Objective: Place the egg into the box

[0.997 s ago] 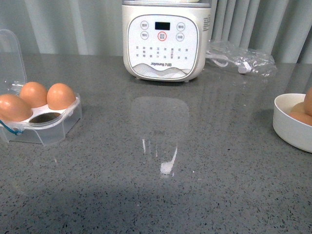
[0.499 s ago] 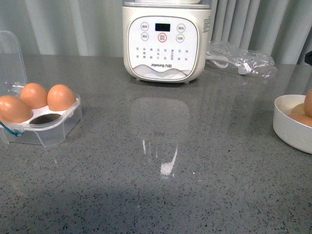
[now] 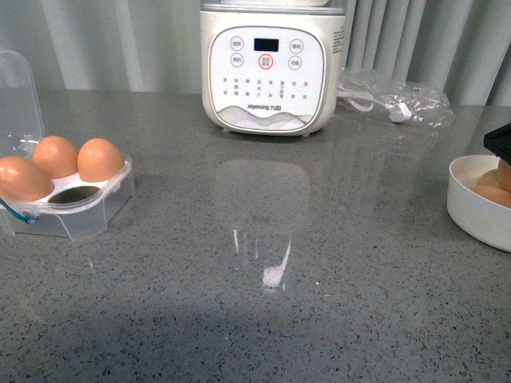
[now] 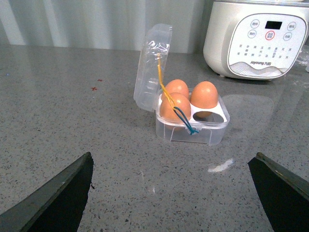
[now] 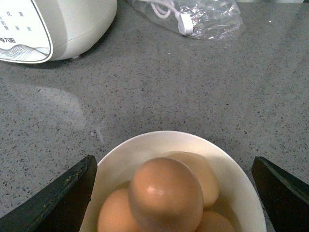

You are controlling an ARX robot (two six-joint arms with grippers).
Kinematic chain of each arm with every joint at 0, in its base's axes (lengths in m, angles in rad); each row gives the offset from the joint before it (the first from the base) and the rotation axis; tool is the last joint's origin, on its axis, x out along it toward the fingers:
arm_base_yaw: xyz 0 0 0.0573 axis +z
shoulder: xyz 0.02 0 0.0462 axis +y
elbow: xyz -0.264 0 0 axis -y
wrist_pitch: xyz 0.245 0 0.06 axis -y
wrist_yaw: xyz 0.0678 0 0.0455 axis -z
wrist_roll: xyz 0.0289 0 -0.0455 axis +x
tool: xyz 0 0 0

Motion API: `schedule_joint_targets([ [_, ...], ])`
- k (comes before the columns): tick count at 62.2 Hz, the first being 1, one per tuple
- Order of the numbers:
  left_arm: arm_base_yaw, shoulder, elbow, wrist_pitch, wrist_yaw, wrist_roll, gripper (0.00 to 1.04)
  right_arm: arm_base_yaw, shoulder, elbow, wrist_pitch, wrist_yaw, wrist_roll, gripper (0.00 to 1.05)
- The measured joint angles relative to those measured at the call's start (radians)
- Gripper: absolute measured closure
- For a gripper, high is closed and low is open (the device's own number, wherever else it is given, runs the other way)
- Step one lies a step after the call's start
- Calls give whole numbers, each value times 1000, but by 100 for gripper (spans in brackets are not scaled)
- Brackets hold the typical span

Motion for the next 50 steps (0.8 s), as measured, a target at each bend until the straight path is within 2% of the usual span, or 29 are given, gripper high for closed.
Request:
schedule_joint_targets([
  [42, 0, 0, 0, 0, 0, 0, 7, 1, 73, 10, 13, -43, 5, 7],
  [50, 0, 0, 0, 0, 0, 0, 7, 3, 72, 10, 12, -37, -1, 25],
])
